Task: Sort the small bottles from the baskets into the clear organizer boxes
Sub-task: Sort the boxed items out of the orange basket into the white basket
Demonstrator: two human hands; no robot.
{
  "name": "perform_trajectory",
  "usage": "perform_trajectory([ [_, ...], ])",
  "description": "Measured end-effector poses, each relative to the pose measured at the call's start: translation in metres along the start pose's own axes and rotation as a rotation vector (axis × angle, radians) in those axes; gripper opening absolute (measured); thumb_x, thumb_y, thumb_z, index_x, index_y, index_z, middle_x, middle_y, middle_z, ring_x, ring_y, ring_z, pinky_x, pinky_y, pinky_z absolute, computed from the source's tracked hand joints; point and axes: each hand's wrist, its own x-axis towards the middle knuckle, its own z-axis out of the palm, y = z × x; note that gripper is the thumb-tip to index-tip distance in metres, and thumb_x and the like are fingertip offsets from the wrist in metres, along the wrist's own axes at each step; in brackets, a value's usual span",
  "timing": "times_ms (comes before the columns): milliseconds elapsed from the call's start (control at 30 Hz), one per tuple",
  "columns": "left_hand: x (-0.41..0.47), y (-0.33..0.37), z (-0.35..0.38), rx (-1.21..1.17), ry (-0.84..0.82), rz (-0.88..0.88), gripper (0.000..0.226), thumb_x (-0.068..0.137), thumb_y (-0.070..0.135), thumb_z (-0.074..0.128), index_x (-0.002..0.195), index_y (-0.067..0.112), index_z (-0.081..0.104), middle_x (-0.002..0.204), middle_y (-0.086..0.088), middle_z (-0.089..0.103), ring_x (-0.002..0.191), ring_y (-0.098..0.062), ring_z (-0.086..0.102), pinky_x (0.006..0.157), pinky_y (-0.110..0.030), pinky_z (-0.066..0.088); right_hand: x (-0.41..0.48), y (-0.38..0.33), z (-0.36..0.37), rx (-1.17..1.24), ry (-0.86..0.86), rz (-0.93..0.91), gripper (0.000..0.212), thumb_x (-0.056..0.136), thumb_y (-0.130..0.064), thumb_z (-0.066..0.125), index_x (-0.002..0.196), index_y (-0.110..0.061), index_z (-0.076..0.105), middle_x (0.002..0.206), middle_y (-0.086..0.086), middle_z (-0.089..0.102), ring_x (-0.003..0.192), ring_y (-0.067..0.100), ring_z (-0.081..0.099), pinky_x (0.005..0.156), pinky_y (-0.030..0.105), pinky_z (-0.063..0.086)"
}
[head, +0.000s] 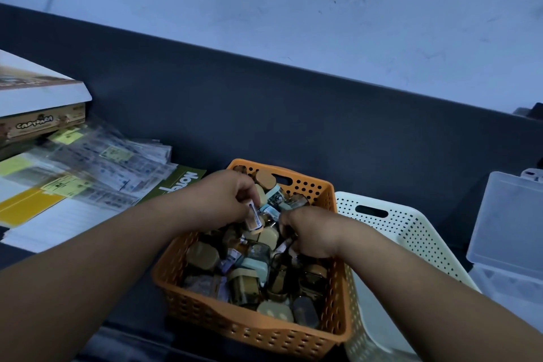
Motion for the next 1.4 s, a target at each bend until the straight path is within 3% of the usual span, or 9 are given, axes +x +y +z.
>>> perform_trajectory([
  [233,-0.004,0.001,0.005,-0.078,0.021,-0.042,0.014,0.084,0.016,0.071,0.084,0.029,0.065,0.075,0.007,0.055,0.063,-0.005,0.050,0.054,-0.017,0.038,0.002,0.009,0.002,0.130,0.060,-0.043,0.013,0.094,-0.018,0.058,0.103,-0.025,0.064,0.108,-0.001,0.062,0.097,0.019,0.057,0.082,0.033,0.049],
  [400,-0.007,0.018,0.005,-0.213,0.060,-0.037,0.011,0.086,0.011,0.068,0.095,0.017,0.068,0.077,0.001,0.064,0.059,-0.003,0.056,0.050,-0.011,0.044,-0.028,0.030,-0.010,0.436,0.283,-0.092,0.012,0.095,-0.022,0.057,0.084,-0.027,0.060,0.081,-0.001,0.063,0.071,0.014,0.053,0.068,0.034,0.047],
  [667,0.017,0.089,0.047,-0.441,-0.037,0.064,0.013,0.087,0.002,0.064,0.098,0.009,0.063,0.075,-0.012,0.064,0.061,-0.016,0.057,0.059,-0.024,0.049,-0.100,0.096,-0.010,0.551,0.477,0.046,0.011,0.093,-0.023,0.060,0.084,-0.024,0.065,0.082,0.004,0.068,0.072,0.013,0.057,0.074,0.037,0.051],
  [833,0.035,0.121,0.091,-0.370,-0.147,0.090,0.015,0.086,0.005,0.066,0.087,0.018,0.059,0.073,-0.007,0.063,0.061,-0.012,0.059,0.063,-0.027,0.051,-0.135,0.125,0.009,0.546,0.492,0.178,0.012,0.094,-0.021,0.059,0.084,-0.022,0.066,0.069,-0.018,0.069,0.066,0.015,0.057,0.071,0.038,0.052],
  [967,0.038,0.115,0.091,-0.227,-0.061,0.060,0.016,0.084,0.013,0.068,0.096,0.021,0.062,0.094,-0.005,0.071,0.087,-0.019,0.066,0.083,-0.034,0.055,-0.141,0.129,0.017,0.502,0.534,0.241,0.008,0.094,-0.028,0.059,0.088,-0.024,0.064,0.084,-0.004,0.070,0.082,0.019,0.065,0.081,0.040,0.055],
  [1100,0.030,0.086,0.060,-0.159,0.033,-0.010,0.016,0.085,0.017,0.067,0.097,0.026,0.063,0.093,0.004,0.069,0.088,-0.012,0.064,0.072,-0.025,0.050,-0.124,0.107,0.015,0.515,0.561,0.180,0.007,0.092,-0.029,0.061,0.086,-0.026,0.063,0.085,-0.002,0.068,0.082,0.018,0.065,0.075,0.036,0.053],
  [1233,0.022,0.043,0.030,-0.109,0.117,-0.049,0.011,0.084,0.019,0.070,0.090,0.027,0.065,0.094,0.005,0.067,0.086,-0.010,0.061,0.081,-0.025,0.051,-0.086,0.071,0.006,0.493,0.530,0.066,0.005,0.090,-0.028,0.064,0.093,-0.023,0.065,0.089,-0.002,0.069,0.085,0.018,0.064,0.080,0.034,0.052],
  [1300,0.017,0.029,0.025,-0.062,0.121,-0.032,0.011,0.086,0.013,0.068,0.088,0.023,0.063,0.094,0.004,0.062,0.080,-0.009,0.057,0.073,-0.010,0.046,-0.065,0.054,0.001,0.467,0.498,0.007,0.005,0.090,-0.027,0.064,0.093,-0.024,0.065,0.089,-0.002,0.068,0.084,0.018,0.064,0.079,0.035,0.053],
  [1400,0.012,0.012,0.021,0.056,0.101,-0.069,0.020,0.088,0.016,0.065,0.108,0.020,0.065,0.105,0.003,0.060,0.092,-0.011,0.056,0.077,-0.019,0.045,-0.032,0.030,-0.006,0.380,0.433,-0.036,0.008,0.091,-0.027,0.062,0.097,-0.023,0.065,0.094,0.001,0.068,0.086,0.022,0.063,0.078,0.034,0.051],
])
